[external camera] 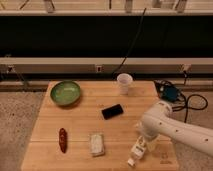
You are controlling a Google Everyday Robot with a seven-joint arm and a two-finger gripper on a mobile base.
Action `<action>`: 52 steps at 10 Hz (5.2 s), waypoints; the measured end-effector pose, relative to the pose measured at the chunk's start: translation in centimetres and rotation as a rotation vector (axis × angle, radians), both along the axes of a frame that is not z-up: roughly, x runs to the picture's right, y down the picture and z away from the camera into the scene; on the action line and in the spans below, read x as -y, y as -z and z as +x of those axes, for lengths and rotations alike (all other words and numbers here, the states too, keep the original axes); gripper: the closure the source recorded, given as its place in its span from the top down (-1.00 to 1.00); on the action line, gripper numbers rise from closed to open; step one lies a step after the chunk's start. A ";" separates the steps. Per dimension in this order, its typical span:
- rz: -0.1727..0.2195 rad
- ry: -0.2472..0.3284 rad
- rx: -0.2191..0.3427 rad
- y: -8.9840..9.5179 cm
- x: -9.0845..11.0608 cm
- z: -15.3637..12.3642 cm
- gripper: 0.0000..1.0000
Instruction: Place the bottle in the ceramic bowl
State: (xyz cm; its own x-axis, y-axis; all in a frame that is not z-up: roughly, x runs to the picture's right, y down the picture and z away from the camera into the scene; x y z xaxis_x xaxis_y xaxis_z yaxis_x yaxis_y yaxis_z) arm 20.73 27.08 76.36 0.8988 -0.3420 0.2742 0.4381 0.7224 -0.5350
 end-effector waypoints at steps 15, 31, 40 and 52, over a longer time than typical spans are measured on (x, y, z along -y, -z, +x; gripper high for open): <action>-0.021 0.040 0.014 1.0 0.3 0.4 -0.45; 0.021 0.134 0.019 0.9 9.8 -2.0 -0.97; 0.065 0.258 0.037 -1.4 14.5 -7.4 -0.97; 0.100 0.396 0.071 -4.6 20.2 -12.9 -0.97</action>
